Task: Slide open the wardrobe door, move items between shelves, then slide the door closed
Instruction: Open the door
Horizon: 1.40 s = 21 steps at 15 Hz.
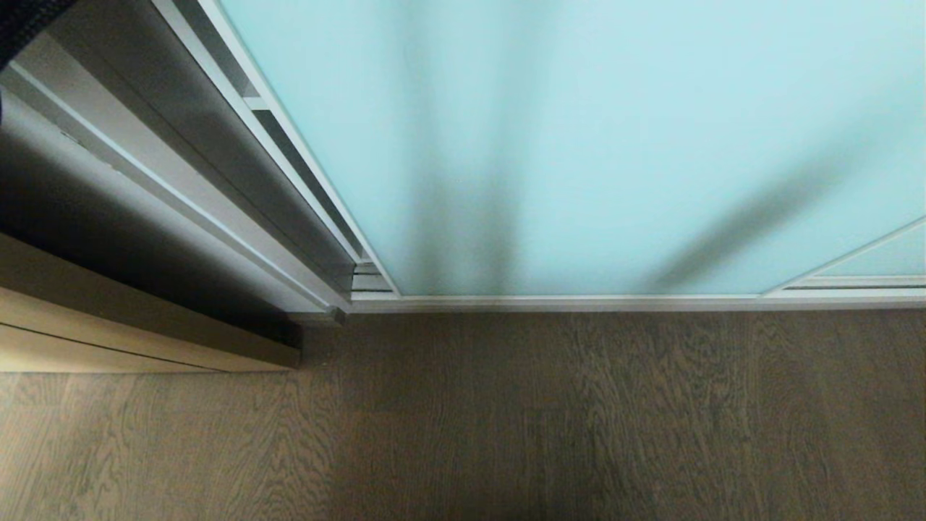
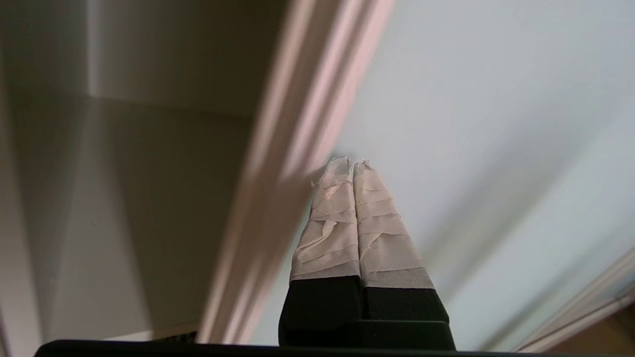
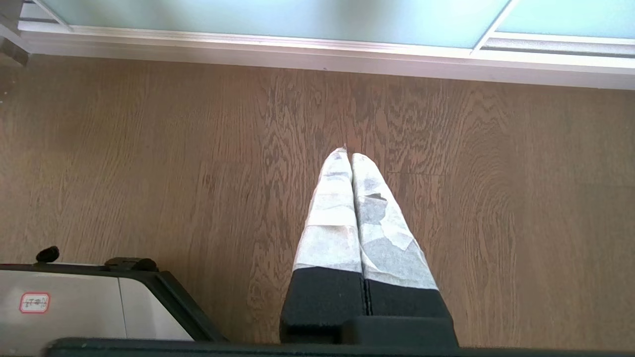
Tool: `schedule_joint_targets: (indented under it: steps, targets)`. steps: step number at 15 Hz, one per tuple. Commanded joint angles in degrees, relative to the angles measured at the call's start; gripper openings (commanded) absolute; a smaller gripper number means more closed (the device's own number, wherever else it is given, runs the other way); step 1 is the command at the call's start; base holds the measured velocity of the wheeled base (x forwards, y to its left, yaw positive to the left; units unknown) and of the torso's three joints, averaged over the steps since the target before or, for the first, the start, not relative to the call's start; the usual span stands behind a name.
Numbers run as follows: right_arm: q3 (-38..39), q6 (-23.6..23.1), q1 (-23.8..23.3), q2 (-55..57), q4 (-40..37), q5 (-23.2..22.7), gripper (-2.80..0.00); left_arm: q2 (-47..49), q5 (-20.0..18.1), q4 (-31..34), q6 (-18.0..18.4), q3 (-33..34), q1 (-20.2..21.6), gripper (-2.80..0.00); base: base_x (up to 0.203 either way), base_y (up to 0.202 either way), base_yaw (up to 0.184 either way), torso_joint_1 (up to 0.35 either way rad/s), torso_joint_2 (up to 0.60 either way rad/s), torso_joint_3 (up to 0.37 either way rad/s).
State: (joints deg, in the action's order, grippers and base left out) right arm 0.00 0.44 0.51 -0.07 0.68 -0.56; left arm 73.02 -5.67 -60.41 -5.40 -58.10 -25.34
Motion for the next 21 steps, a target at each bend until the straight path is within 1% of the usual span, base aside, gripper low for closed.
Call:
schedule_joint_targets:
  steps: [1, 4, 6, 7, 10, 15, 18, 21]
  targets:
    - [0.0, 0.0, 0.0, -0.2, 0.0, 0.0, -2.8, -4.5, -0.2, 1.1, -0.2, -0.1, -0.1, -2.8, 0.0, 0.0, 0.0, 0.0, 0.0, 0.0]
    - [0.0, 0.0, 0.0, -0.2, 0.0, 0.0, -2.8, -8.0, 0.4, 5.0, -0.6, -0.1, -0.1, -2.8, 0.0, 0.0, 0.0, 0.0, 0.0, 0.0]
    - [0.1, 0.0, 0.0, -0.2, 0.0, -0.1, -2.8, -7.3, 1.7, 6.1, -1.3, -0.3, 1.0, -2.8, 0.0, 0.0, 0.0, 0.0, 0.0, 0.0]
    - [0.1, 0.0, 0.0, -0.1, 0.0, -0.1, -2.8, -5.9, 2.5, 6.1, -1.3, -0.7, 1.9, -2.8, 0.0, 0.0, 0.0, 0.0, 0.0, 0.0]
    - [0.0, 0.0, 0.0, -0.2, 0.0, 0.0, -2.8, -0.1, 2.9, 5.7, -0.8, -3.3, 4.0, -2.8, 0.0, 0.0, 0.0, 0.0, 0.0, 0.0]
    - [0.1, 0.0, 0.0, -0.2, 0.0, -0.1, -2.8, 8.7, 3.0, 5.3, 0.0, -9.0, 4.5, -2.8, 0.0, 0.0, 0.0, 0.0, 0.0, 0.0]
    - [0.1, 0.0, 0.0, -0.2, 0.0, -0.1, -2.8, 13.7, 2.9, 3.2, -0.1, -12.3, 4.4, -2.8, 0.0, 0.0, 0.0, 0.0, 0.0, 0.0]
    - [0.1, 0.0, 0.0, -0.1, 0.0, 0.0, -2.8, 15.7, 2.4, 2.5, -0.2, -15.1, 3.8, -2.8, 0.0, 0.0, 0.0, 0.0, 0.0, 0.0]
